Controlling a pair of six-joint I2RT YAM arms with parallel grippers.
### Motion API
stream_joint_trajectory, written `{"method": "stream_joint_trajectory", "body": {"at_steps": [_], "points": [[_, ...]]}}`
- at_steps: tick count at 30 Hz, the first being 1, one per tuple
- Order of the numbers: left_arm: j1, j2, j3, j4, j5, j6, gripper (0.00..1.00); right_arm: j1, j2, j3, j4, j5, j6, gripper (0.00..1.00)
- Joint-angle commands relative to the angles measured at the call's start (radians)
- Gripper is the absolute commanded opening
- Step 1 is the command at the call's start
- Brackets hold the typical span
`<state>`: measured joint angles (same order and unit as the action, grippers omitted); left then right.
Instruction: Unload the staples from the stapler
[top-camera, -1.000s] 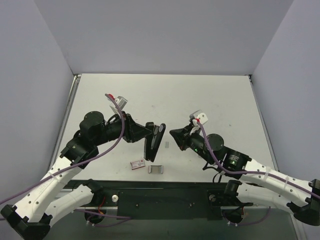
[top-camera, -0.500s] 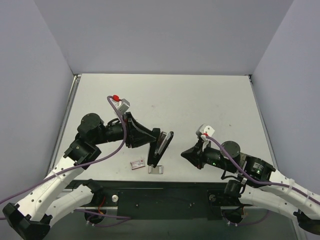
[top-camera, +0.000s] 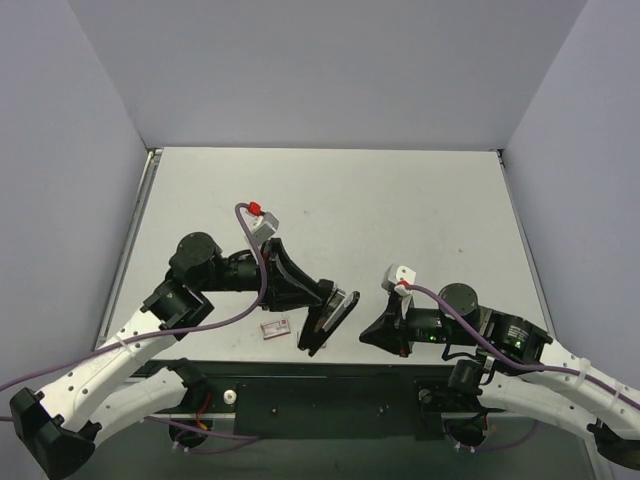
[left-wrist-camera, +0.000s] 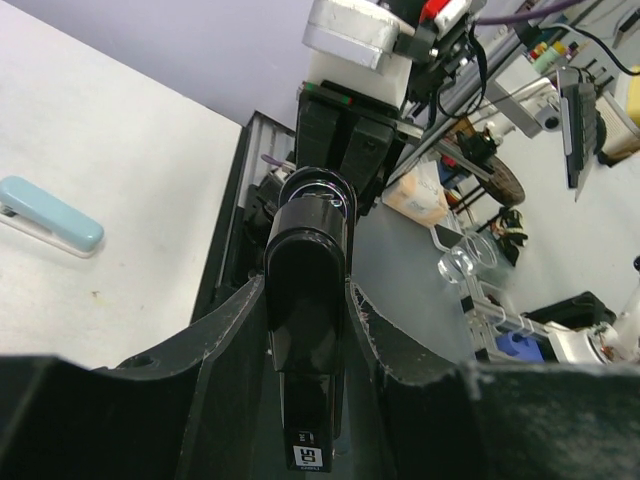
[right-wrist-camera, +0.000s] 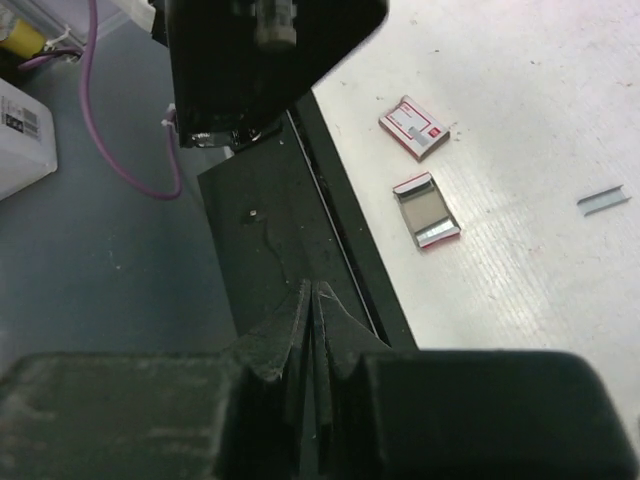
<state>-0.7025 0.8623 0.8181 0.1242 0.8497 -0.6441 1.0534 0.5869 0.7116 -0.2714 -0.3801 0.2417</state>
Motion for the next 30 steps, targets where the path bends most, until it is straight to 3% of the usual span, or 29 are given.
{"method": "stream_joint_trajectory", "body": {"at_steps": [1, 17, 30], "points": [[-0.061, 0.0, 0.01, 0.104, 0.006, 0.017, 0.0, 0.002, 0.005, 0.063, 0.049, -0.077, -0.005, 0.0], [-0.218, 0.095, 0.015, 0.055, -0.04, 0.124, 0.0, 0.002, 0.125, 0.147, 0.161, -0.132, 0.016, 0.0], [-0.465, 0.219, 0.082, -0.095, -0.103, 0.31, 0.0, 0.0, 0.257, 0.273, 0.126, -0.198, -0.082, 0.0]]}}
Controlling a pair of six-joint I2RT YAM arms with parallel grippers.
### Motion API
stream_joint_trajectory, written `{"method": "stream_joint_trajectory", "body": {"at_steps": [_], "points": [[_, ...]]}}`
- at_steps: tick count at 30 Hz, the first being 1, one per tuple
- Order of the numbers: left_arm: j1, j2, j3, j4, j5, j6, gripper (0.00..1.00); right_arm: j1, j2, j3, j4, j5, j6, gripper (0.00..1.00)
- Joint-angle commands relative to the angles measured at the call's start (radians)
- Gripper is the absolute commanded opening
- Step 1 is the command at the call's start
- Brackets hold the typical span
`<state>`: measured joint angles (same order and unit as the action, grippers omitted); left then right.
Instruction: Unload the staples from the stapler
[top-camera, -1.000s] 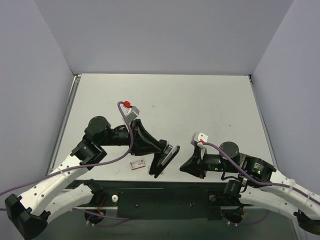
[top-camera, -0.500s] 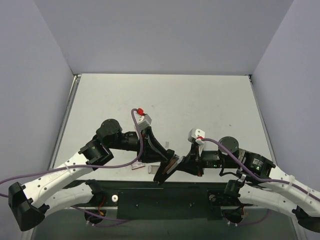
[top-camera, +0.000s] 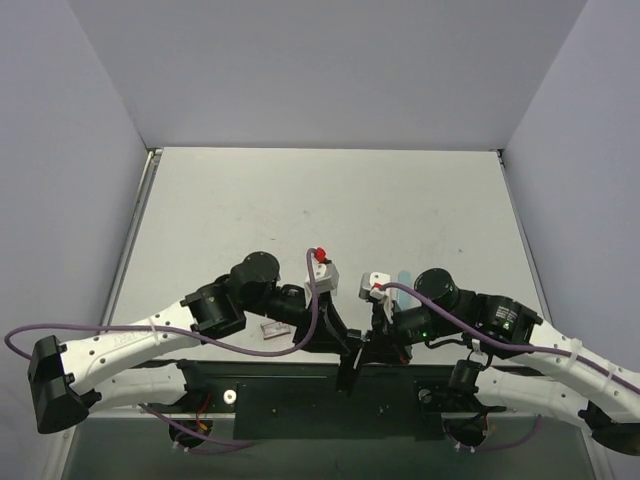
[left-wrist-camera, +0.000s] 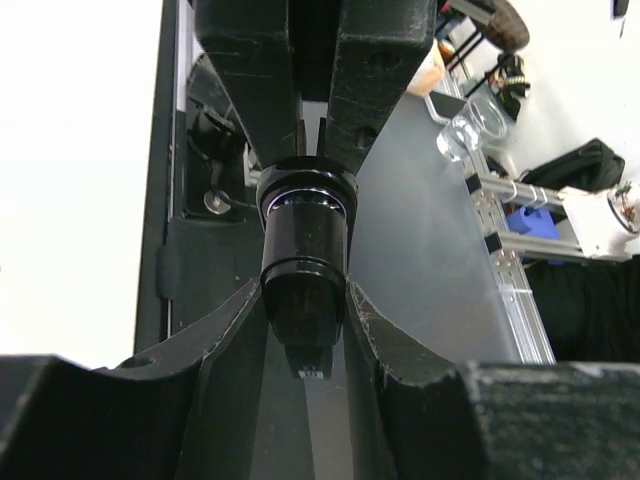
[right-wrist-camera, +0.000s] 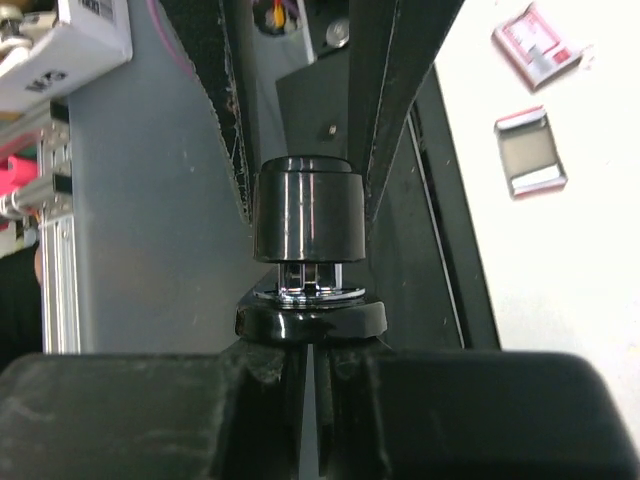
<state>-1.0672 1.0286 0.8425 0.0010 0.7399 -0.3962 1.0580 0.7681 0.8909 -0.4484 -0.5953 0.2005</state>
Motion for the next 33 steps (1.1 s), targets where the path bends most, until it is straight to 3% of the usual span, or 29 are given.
{"method": "stream_joint_trajectory", "body": {"at_steps": [1, 8, 14, 19, 28, 30, 31, 33], "points": [[-0.105, 0.056, 0.059, 0.027, -0.002, 0.066, 0.0, -0.006, 0.089, 0.101, 0.301, 0.008, -0.044, 0.0], [-0.105, 0.018, 0.075, -0.047, -0.088, 0.092, 0.0, -0.004, 0.094, 0.108, 0.28, 0.044, -0.05, 0.0], [-0.102, -0.116, 0.055, -0.03, -0.298, 0.069, 0.0, -0.013, 0.01, 0.049, 0.275, 0.13, -0.032, 0.0], [-0.102, -0.215, 0.033, -0.025, -0.393, 0.068, 0.0, -0.02, -0.046, 0.022, 0.255, 0.192, -0.012, 0.0], [-0.102, -0.302, 0.104, -0.165, -0.705, 0.088, 0.0, -0.021, -0.124, -0.006, 0.185, 0.377, 0.023, 0.0], [-0.102, -0.299, 0.141, -0.22, -0.807, 0.102, 0.0, -0.021, -0.141, -0.018, 0.172, 0.457, 0.039, 0.05], [-0.102, -0.289, 0.156, -0.263, -0.838, 0.108, 0.0, -0.021, -0.154, -0.024, 0.168, 0.509, 0.056, 0.13], [-0.103, -0.266, 0.204, -0.32, -1.007, 0.114, 0.0, -0.023, -0.173, -0.043, 0.163, 0.592, 0.071, 0.19]]}}
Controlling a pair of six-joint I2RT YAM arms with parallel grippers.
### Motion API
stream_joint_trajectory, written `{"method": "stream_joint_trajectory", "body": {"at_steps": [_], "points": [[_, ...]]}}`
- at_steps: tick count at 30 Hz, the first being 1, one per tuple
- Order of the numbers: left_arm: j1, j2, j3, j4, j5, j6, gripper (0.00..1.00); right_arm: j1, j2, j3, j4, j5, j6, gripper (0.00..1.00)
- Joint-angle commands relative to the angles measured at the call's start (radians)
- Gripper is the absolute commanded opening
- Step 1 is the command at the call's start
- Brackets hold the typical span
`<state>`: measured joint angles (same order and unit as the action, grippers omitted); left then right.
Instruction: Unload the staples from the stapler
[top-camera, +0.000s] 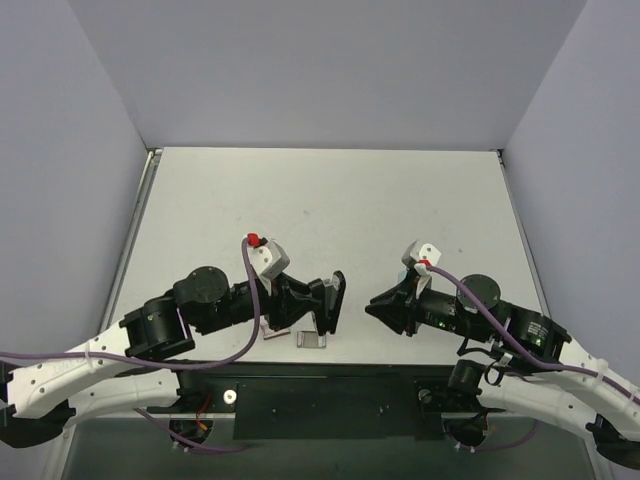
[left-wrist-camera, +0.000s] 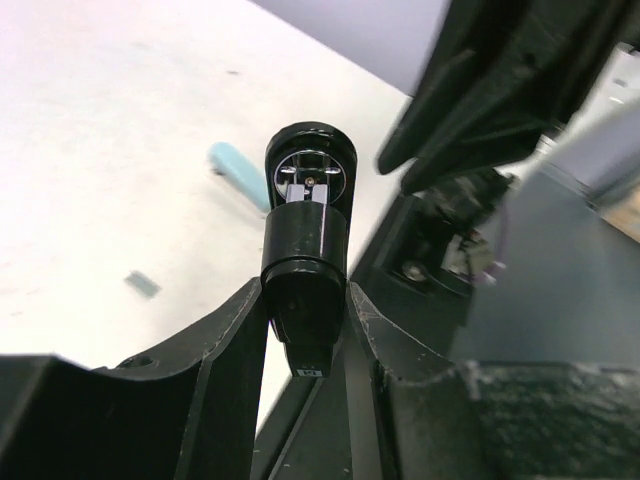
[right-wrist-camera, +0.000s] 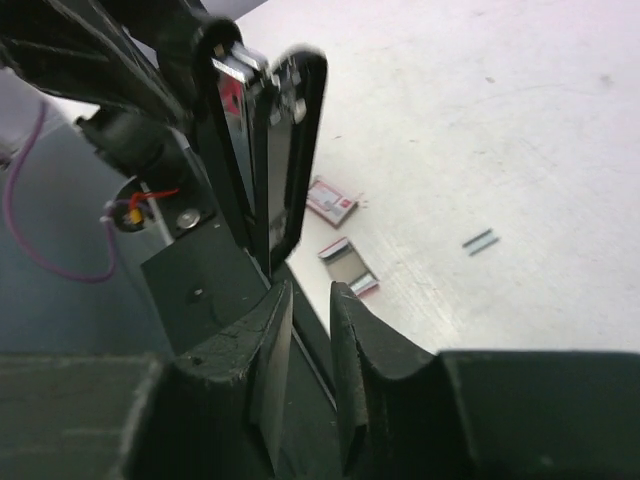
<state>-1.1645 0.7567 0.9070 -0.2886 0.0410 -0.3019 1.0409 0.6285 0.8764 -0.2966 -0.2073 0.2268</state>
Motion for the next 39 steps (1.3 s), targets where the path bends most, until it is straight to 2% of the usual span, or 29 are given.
{"method": "stream_joint_trajectory", "body": {"at_steps": [1, 2, 6, 9, 18, 27, 31, 39], "points": [[-0.003, 0.015, 0.17, -0.046, -0.344, 0.023, 0.0, -0.002, -0.038, -0.042, 0.01, 0.238, 0.052, 0.23], [-0.003, 0.038, 0.188, -0.079, -0.427, 0.035, 0.0, -0.002, -0.047, -0.048, 0.01, 0.282, 0.065, 0.3], [0.031, 0.13, 0.311, -0.167, -0.634, 0.081, 0.0, -0.012, -0.053, -0.071, -0.009, 0.341, 0.098, 0.44], [0.086, 0.223, 0.383, -0.214, -0.697, 0.121, 0.0, -0.012, -0.047, -0.082, -0.024, 0.37, 0.129, 0.47], [0.446, 0.455, 0.593, -0.304, -0.524, 0.142, 0.0, -0.012, -0.041, -0.129, -0.036, 0.398, 0.209, 0.48], [0.676, 0.694, 0.648, -0.291, -0.386, 0.119, 0.0, -0.012, -0.046, -0.169, -0.036, 0.355, 0.269, 0.48], [0.771, 0.805, 0.722, -0.314, -0.33, 0.122, 0.0, -0.012, -0.053, -0.2, -0.033, 0.323, 0.299, 0.48], [0.87, 1.013, 0.799, -0.31, -0.267, 0.107, 0.0, -0.008, -0.079, -0.235, -0.018, 0.267, 0.306, 0.48]]}}
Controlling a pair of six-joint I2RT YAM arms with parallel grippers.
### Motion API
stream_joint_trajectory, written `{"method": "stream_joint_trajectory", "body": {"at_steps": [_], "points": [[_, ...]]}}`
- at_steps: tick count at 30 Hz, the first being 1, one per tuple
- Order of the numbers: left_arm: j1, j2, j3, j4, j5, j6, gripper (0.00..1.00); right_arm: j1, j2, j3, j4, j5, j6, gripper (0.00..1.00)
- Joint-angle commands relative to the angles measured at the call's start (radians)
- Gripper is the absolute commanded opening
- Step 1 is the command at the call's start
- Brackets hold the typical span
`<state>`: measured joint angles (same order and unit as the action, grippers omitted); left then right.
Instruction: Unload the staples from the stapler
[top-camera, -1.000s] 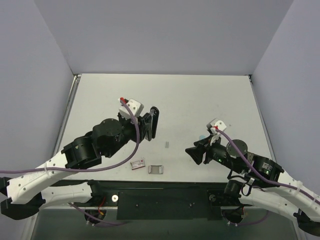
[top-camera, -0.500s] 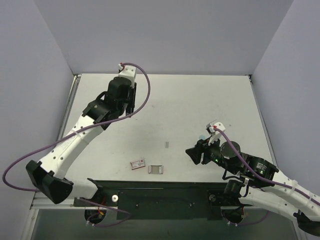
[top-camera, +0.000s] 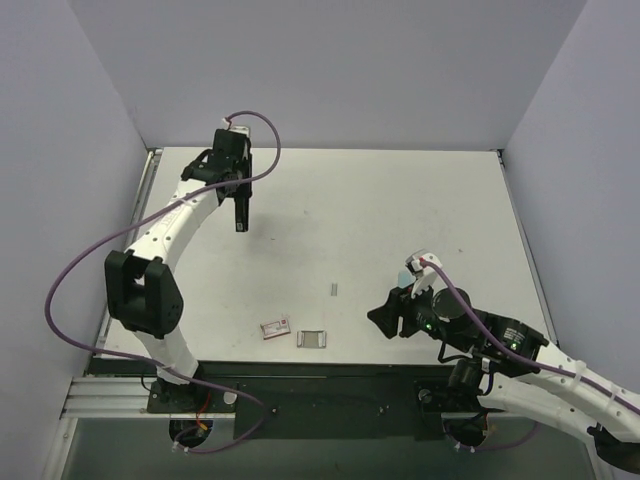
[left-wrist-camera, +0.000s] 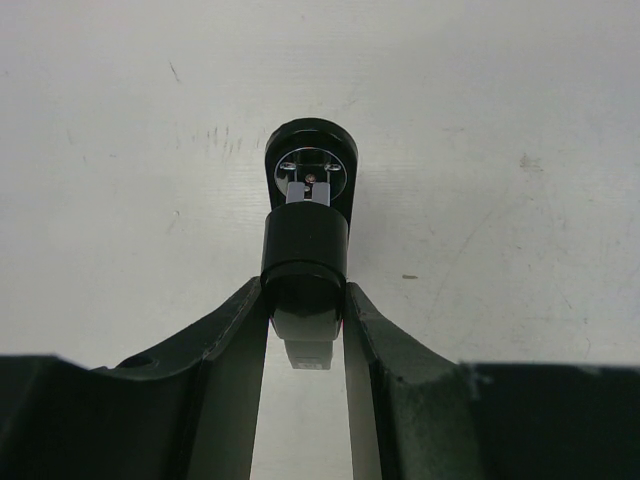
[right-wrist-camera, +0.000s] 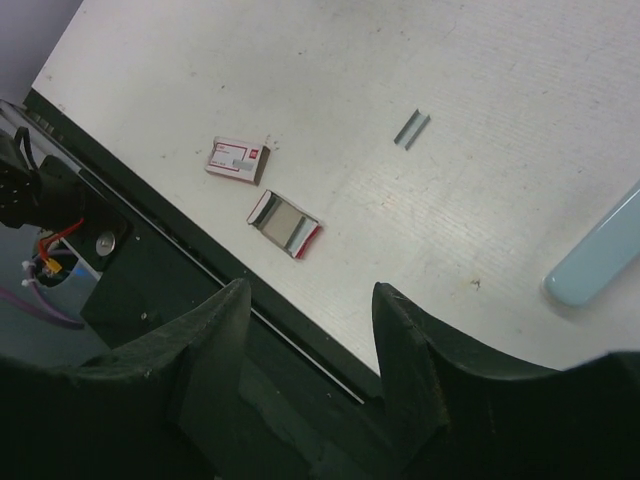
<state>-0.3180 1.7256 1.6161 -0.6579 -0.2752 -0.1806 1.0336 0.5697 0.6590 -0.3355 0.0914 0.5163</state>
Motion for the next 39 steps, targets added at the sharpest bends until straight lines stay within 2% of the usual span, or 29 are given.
{"method": "stream_joint_trajectory", "body": {"at_steps": [1, 11, 27, 28, 29, 31, 34, 35, 36, 39], "points": [[0.025, 0.081, 0.099, 0.06, 0.051, -0.007, 0.0, -0.001, -0.021, -0.019, 0.024, -0.039, 0.024, 0.48], [0.082, 0.354, 0.272, -0.009, 0.051, 0.03, 0.0, 0.006, -0.062, -0.073, 0.009, -0.108, 0.064, 0.47], [0.091, 0.568, 0.389, -0.071, -0.019, 0.018, 0.0, 0.005, -0.044, -0.093, 0.012, -0.041, 0.04, 0.49], [0.094, 0.574, 0.39, -0.071, -0.021, 0.018, 0.09, 0.006, -0.039, -0.093, 0.009, -0.042, 0.039, 0.5], [0.096, 0.578, 0.396, -0.072, -0.024, 0.018, 0.13, 0.005, -0.037, -0.091, 0.007, -0.041, 0.037, 0.5], [0.097, 0.58, 0.398, -0.071, -0.022, 0.02, 0.37, 0.006, -0.036, -0.09, 0.0, -0.038, 0.039, 0.52], [0.097, 0.572, 0.401, -0.071, -0.015, 0.021, 0.6, 0.003, -0.034, -0.079, -0.017, -0.013, 0.042, 0.57], [0.097, 0.566, 0.403, -0.071, -0.01, 0.02, 0.76, 0.006, -0.033, -0.073, -0.02, -0.001, 0.042, 0.58], [0.097, 0.552, 0.403, -0.071, -0.007, 0.018, 0.83, 0.005, -0.03, -0.068, -0.022, 0.004, 0.042, 0.61], [0.097, 0.517, 0.401, -0.08, 0.004, 0.007, 0.86, 0.003, -0.007, -0.041, -0.033, 0.036, 0.039, 0.63]]}}
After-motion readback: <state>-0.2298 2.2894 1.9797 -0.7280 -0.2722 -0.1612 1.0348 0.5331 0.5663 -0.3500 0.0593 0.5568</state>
